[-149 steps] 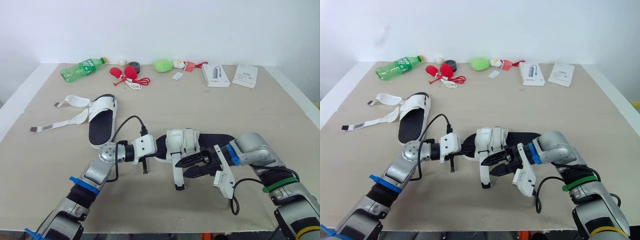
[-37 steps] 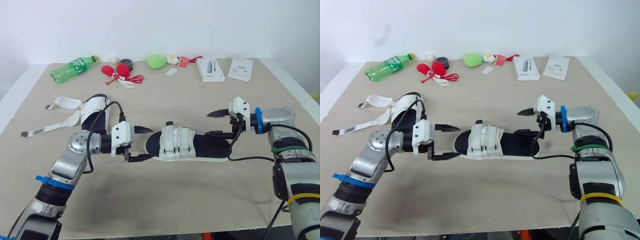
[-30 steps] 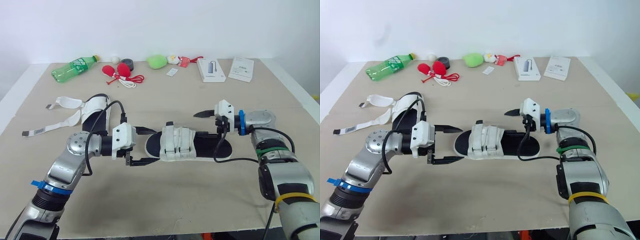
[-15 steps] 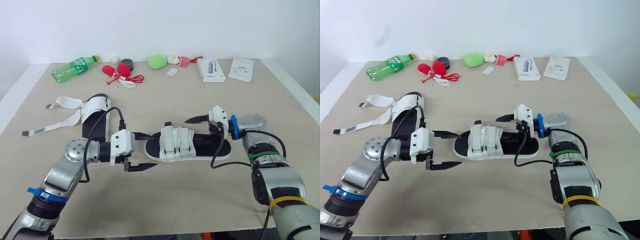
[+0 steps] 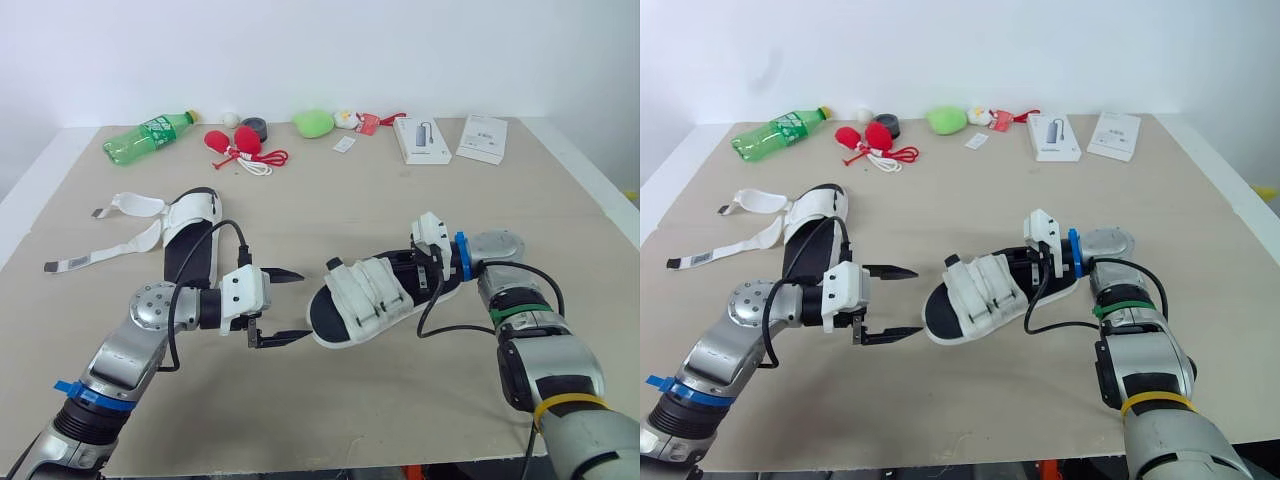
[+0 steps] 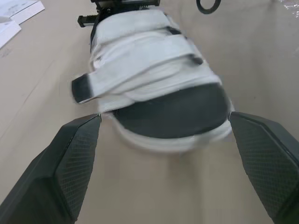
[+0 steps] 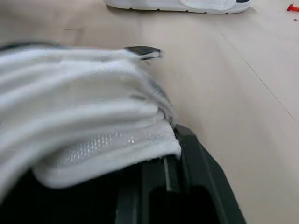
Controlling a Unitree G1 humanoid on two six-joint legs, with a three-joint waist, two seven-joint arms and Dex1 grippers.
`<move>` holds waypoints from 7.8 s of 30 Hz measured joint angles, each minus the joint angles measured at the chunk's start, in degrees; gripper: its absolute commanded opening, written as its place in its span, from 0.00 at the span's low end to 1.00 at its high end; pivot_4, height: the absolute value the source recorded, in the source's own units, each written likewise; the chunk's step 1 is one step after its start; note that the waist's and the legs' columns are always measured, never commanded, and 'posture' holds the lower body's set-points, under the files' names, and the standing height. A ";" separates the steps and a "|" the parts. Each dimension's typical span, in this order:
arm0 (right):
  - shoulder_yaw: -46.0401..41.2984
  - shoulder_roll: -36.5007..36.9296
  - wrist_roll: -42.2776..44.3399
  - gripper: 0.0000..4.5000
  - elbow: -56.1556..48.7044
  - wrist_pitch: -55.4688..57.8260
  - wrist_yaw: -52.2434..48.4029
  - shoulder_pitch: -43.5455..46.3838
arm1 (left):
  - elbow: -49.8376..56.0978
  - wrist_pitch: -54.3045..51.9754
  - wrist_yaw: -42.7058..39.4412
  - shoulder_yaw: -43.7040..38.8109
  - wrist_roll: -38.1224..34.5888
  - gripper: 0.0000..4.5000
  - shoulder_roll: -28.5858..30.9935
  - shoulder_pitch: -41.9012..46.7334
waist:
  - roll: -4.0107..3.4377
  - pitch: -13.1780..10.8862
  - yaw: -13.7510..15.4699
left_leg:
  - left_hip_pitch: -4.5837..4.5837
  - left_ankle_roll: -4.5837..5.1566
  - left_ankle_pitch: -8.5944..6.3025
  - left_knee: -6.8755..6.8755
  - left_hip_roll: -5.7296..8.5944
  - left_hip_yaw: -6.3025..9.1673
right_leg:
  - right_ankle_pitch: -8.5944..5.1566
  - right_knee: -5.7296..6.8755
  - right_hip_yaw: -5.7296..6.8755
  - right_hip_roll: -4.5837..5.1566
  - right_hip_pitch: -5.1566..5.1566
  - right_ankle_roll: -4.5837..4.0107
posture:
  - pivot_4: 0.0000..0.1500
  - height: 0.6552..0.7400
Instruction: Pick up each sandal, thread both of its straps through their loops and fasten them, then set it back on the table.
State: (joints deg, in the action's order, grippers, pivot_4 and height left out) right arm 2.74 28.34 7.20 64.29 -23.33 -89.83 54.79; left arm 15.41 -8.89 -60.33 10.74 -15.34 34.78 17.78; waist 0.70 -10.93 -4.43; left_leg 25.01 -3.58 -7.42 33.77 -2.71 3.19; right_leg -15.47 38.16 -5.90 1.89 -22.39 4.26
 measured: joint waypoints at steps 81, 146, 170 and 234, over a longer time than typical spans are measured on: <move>1.16 -5.28 18.03 0.98 -34.99 32.70 5.66 -6.27 | 11.94 -29.12 43.68 -11.74 7.14 1.00 -17.46 -3.16 | 0.27 -0.17 0.10 | 0.24 0.22 0.32 0.25 -0.09 0.06 | 0.49 0.11 -0.16 -0.25 -0.24 0.09 | 1.00 1.00; -1.78 0.14 13.97 1.00 -42.84 28.27 8.85 -16.23 | 3.73 1.72 4.43 -1.38 5.64 0.02 7.69 -5.00 | 0.32 -0.20 0.17 | 0.36 -0.68 0.64 -0.36 -0.14 0.01 | 0.36 0.00 -0.19 -0.22 -0.68 -0.33 | 1.00 1.00; -0.25 7.46 15.54 1.00 -49.60 33.23 4.00 -21.92 | -0.56 19.58 -3.13 4.80 10.48 0.21 7.51 -4.74 | 0.33 -0.20 0.16 | 0.35 -0.57 0.68 -0.23 -0.15 -0.07 | 0.42 0.01 -0.31 -0.23 -0.64 -0.27 | 1.00 1.00; 10.99 2.95 3.70 0.04 -48.32 21.52 7.10 -21.02 | -29.65 -60.75 41.14 -27.95 -38.94 1.00 -12.63 20.13 | 0.73 -0.30 0.13 | 0.25 -0.72 0.93 -0.04 -0.29 0.13 | 0.98 0.10 -0.14 -0.47 -0.50 0.02 | 1.00 1.00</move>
State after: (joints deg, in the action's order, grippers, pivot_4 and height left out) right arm 13.72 31.29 10.90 15.97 -1.81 -82.74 33.77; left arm -14.25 -69.65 -19.20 -17.21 -54.27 22.15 37.91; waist 1.43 -11.23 -4.30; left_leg 25.26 -4.31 -6.49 33.72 -3.00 3.32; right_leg -14.49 38.26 -6.04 1.42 -22.89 4.29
